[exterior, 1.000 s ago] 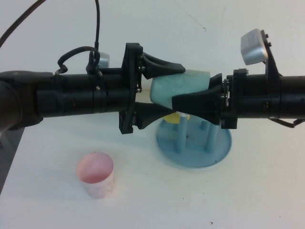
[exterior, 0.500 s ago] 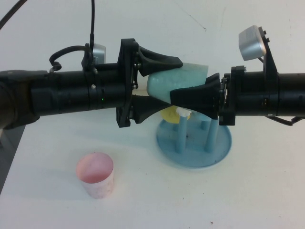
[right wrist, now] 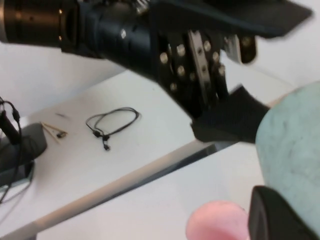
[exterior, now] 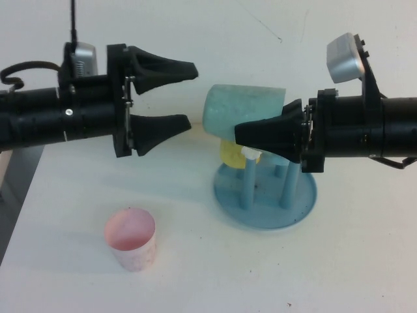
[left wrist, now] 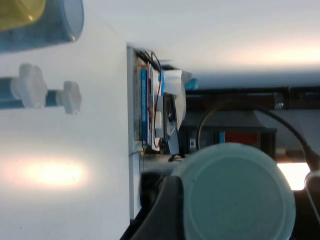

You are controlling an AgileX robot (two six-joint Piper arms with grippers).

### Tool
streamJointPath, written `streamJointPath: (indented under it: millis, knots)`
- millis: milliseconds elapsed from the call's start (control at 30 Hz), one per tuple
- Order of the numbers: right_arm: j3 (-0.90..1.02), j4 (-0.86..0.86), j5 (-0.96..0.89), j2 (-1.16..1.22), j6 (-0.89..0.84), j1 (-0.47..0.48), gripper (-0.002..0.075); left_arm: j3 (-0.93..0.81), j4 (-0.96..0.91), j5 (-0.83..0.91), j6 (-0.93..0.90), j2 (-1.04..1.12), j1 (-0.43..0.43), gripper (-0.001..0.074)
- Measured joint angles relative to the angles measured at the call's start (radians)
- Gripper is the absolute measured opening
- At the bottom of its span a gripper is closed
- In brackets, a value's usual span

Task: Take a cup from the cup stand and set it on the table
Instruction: Hand over the cup, then place the cup on the table

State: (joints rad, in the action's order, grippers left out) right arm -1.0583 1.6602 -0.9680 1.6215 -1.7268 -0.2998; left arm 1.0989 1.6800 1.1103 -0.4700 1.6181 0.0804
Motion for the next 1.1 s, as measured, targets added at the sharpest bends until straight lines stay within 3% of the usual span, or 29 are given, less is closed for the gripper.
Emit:
streamJointPath:
  millis: [133, 233, 300, 433, 533, 733, 1100]
  knots:
    - [0.0, -0.084, 0.051, -0.058, 0.045, 0.0, 0.0041, 0.0, 0.0, 0.029, -0.012, 0.0, -0.036, 0.0677]
    - [0.0, -0.278, 0.121, -0.138, 0.151, 0.0, 0.0041, 0.0, -0.001, 0.055, -0.043, 0.0, -0.047, 0.0615]
    - [-0.005, -0.451, 0.155, -0.188, 0.25, 0.0, 0.004, 0.0, -0.013, 0.058, -0.064, 0.0, -0.058, 0.0509]
    - [-0.088, -0.973, 0.09, -0.277, 0.601, 0.0, 0.004, 0.0, -0.101, 0.058, -0.181, 0.0, -0.077, 0.0143]
    - [-0.182, -1.296, -0.038, -0.279, 0.837, 0.0, 0.004, 0.0, -0.154, 0.039, -0.268, -0.002, -0.078, 0.0043]
    - [-0.27, -1.586, -0.234, -0.161, 1.094, 0.0, 0.004, 0.0, -0.31, -0.14, -0.344, -0.104, -0.063, 0.0004]
    - [-0.275, -1.746, -0.202, 0.186, 1.143, 0.0, 0.0039, 0.0, -0.6, -0.186, -0.365, -0.413, -0.054, 0.0]
